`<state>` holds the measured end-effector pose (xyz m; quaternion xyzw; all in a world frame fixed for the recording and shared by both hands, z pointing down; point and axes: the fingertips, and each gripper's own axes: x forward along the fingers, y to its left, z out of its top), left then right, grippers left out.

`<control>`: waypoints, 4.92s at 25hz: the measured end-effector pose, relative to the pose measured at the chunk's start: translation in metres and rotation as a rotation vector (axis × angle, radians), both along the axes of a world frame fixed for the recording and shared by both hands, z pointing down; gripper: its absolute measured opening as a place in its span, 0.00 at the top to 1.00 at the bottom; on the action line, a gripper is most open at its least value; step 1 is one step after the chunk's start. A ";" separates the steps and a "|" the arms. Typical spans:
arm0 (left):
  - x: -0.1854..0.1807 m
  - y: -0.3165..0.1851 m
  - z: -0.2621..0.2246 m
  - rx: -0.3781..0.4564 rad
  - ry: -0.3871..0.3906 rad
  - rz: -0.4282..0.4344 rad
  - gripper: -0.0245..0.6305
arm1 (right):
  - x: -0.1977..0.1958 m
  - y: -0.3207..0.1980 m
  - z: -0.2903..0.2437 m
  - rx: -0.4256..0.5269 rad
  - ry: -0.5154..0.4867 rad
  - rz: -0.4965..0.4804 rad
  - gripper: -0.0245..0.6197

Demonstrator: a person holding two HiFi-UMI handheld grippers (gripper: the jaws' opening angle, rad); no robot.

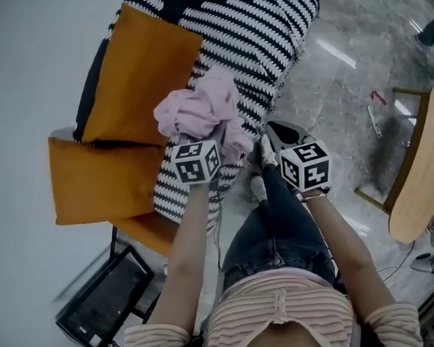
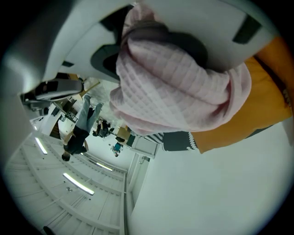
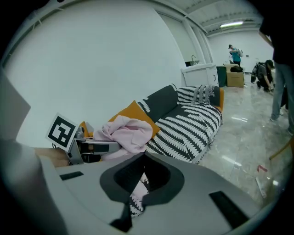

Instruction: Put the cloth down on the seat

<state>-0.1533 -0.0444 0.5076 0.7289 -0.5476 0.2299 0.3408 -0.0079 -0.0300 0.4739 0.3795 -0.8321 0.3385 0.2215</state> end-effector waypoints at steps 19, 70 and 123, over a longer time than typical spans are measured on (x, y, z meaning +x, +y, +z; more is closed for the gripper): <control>0.049 -0.107 0.104 -0.140 -0.066 0.155 0.58 | 0.034 -0.082 0.088 -0.124 0.025 0.064 0.95; 0.100 -0.178 0.226 -0.334 -0.192 0.216 0.45 | 0.036 -0.125 0.173 -0.257 0.033 0.128 0.95; 0.031 0.036 -0.139 0.406 0.122 0.032 0.94 | -0.019 0.036 -0.113 0.293 -0.203 0.013 0.95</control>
